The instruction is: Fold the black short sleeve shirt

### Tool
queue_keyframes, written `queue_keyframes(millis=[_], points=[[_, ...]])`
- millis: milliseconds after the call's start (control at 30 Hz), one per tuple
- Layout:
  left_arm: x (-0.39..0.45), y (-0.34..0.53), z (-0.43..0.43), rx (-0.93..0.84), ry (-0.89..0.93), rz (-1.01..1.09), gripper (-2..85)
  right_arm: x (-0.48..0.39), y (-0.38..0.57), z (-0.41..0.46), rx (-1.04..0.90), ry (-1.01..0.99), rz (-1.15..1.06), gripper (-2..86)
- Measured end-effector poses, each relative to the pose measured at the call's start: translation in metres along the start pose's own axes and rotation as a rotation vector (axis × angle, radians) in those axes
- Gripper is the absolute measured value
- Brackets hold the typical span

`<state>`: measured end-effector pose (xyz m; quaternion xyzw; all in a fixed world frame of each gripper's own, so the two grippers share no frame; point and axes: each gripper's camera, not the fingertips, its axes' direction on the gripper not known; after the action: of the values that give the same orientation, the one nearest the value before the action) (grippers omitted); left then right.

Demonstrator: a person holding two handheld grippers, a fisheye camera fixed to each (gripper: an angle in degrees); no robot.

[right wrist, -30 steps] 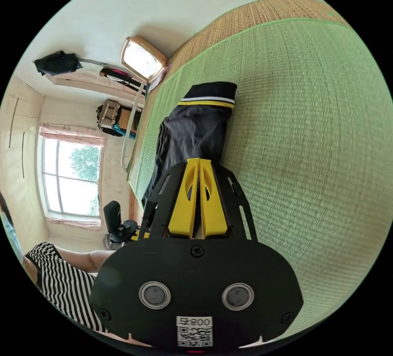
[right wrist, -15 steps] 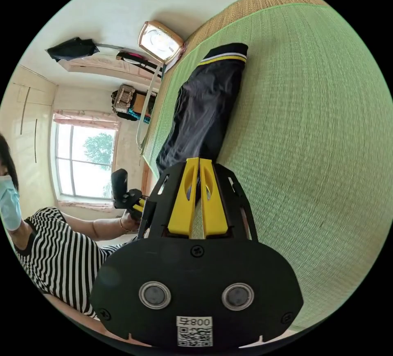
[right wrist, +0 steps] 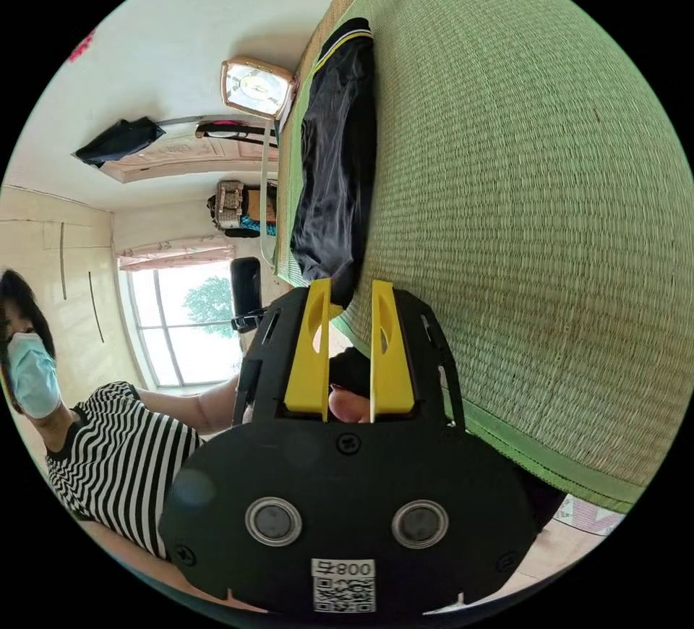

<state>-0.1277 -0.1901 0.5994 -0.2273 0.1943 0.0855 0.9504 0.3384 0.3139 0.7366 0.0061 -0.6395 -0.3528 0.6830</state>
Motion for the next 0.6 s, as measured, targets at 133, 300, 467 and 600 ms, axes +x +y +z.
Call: queue_keyframes(millis=[133, 300, 467, 600], points=[[0.005, 0.004, -0.005, 0.010, -0.010, 0.033, 0.8, -0.004, 0.005, 0.012, -0.019, -0.050, 0.021, 10.0], [0.009, 0.007, -0.004, 0.003, -0.045, 0.068, 0.5, -0.009, 0.010, 0.035, -0.033, -0.132, 0.046, 9.8], [0.007, 0.013, -0.004, -0.001, -0.073, 0.079, 0.5, -0.018, 0.018, 0.063, -0.046, -0.169, 0.062, 5.6], [0.006, 0.022, -0.008, 0.002, -0.064, 0.096, 0.4, -0.031, 0.026, 0.074, -0.032, -0.151, 0.061, 2.7]])
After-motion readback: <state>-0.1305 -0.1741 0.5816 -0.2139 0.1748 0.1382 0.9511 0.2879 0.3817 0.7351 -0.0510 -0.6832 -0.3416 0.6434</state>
